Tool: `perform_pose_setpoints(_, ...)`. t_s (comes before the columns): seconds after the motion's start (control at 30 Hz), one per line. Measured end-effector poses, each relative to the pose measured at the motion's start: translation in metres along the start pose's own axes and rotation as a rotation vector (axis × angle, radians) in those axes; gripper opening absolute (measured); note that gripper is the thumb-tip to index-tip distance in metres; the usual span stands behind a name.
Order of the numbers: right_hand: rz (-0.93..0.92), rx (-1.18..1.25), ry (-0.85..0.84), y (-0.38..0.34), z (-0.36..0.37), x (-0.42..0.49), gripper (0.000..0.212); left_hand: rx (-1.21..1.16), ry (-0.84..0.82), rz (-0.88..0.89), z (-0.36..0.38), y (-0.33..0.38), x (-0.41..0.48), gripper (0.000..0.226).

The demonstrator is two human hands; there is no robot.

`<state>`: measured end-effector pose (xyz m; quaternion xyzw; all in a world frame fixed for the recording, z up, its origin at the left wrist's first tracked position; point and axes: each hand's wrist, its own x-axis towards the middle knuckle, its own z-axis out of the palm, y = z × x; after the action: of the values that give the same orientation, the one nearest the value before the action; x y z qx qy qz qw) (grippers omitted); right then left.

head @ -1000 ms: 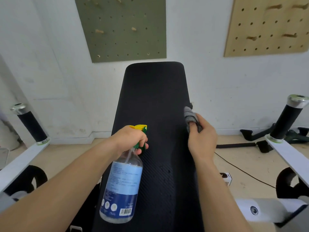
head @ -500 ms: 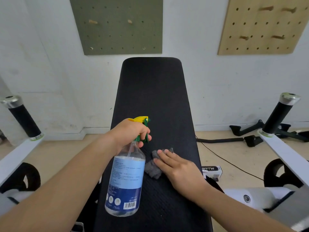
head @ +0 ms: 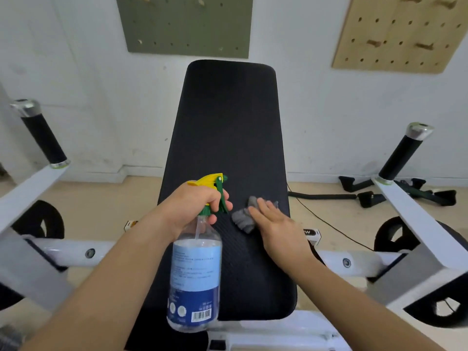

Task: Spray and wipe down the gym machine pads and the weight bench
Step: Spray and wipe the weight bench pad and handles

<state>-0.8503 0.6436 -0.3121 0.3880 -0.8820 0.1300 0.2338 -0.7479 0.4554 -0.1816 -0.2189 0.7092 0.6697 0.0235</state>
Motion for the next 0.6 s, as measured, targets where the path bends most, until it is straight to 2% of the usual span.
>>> perform_pose_setpoints(0.1, -0.149, -0.032, -0.06, 0.001, -0.008, -0.043, 0.062, -0.024, -0.005, -0.027, 0.005, -0.019, -0.017, 0.036)
perform_pose_setpoints(0.17, -0.116, -0.076, -0.059, 0.005, -0.02, -0.039, 0.056, -0.042, -0.008, -0.04, 0.008, -0.03, -0.029, 0.035)
perform_pose_setpoints(0.2, -0.02, -0.037, -0.043, 0.005, -0.027, -0.037, 0.049, -0.045, -0.011, -0.049, 0.009, -0.037, -0.035, 0.034)
perform_pose_setpoints(0.27, 0.313, 0.186, 0.037, 0.008, -0.042, -0.037, 0.039, -0.052, -0.008, -0.069, 0.009, -0.05, -0.045, 0.033)
perform_pose_setpoints(0.33, 0.627, 0.423, 0.244, 0.016, -0.053, -0.044, 0.03, -0.062, 0.003, -0.077, 0.009, -0.064, -0.051, 0.033)
perform_pose_setpoints(0.37, 0.708, 0.531, 0.333, 0.02, -0.058, -0.046, 0.025, -0.06, 0.008, -0.074, 0.009, -0.07, -0.053, 0.033)
perform_pose_setpoints(0.47, 0.711, 0.687, 0.42, 0.019, -0.074, -0.045, 0.022, -0.021, -0.003, -0.057, 0.015, -0.079, -0.055, 0.032)
perform_pose_setpoints(0.6, 0.611, 0.599, 0.415, 0.005, -0.084, -0.039, 0.03, -0.024, -0.009, -0.041, 0.028, -0.079, -0.057, 0.029)
